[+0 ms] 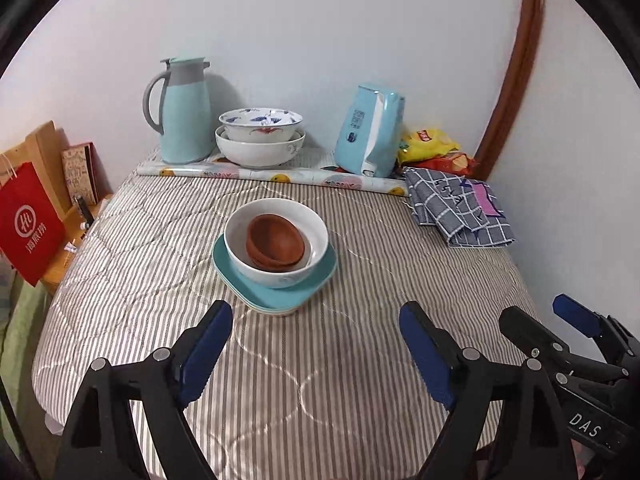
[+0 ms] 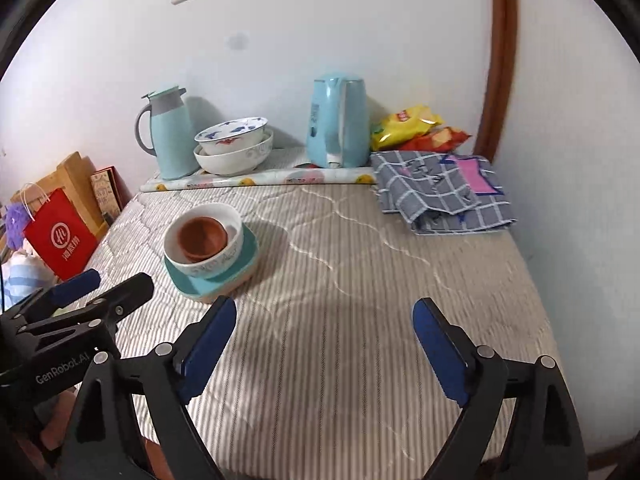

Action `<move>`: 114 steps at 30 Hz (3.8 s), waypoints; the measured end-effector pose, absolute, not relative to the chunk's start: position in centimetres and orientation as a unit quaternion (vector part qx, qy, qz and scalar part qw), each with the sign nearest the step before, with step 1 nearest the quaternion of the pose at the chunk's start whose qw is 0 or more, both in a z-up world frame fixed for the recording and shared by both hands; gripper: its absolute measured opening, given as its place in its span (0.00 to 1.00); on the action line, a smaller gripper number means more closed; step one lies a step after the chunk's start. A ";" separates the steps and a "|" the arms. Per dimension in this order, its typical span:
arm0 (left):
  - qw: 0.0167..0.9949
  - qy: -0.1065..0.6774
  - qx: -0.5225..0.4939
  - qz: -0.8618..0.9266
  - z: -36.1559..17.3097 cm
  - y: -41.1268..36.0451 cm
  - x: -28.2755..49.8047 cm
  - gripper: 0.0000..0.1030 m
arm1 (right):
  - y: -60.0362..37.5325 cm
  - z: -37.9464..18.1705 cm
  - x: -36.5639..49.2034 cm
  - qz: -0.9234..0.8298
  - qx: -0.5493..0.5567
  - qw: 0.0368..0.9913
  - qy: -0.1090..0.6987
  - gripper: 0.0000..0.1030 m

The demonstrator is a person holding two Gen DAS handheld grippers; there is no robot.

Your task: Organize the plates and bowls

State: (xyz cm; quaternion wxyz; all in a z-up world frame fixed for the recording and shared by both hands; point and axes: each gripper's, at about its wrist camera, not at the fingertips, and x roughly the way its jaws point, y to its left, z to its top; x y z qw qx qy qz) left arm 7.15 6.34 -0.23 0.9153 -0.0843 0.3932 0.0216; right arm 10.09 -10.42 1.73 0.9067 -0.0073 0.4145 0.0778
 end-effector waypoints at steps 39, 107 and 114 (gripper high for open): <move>0.933 0.354 -0.054 0.019 2.1 2.2 0.6 0.89 | -15.4 3.9 1.6 0.054 0.032 0.919 0.390 0.87; 0.927 0.365 -0.081 -0.013 0.7 2.4 2.2 0.89 | -15.0 3.8 2.0 0.055 0.019 0.920 0.388 0.87; 0.918 0.386 -0.089 0.001 -1.8 3.8 4.4 0.89 | -14.0 1.2 4.5 0.057 0.003 0.911 0.407 0.87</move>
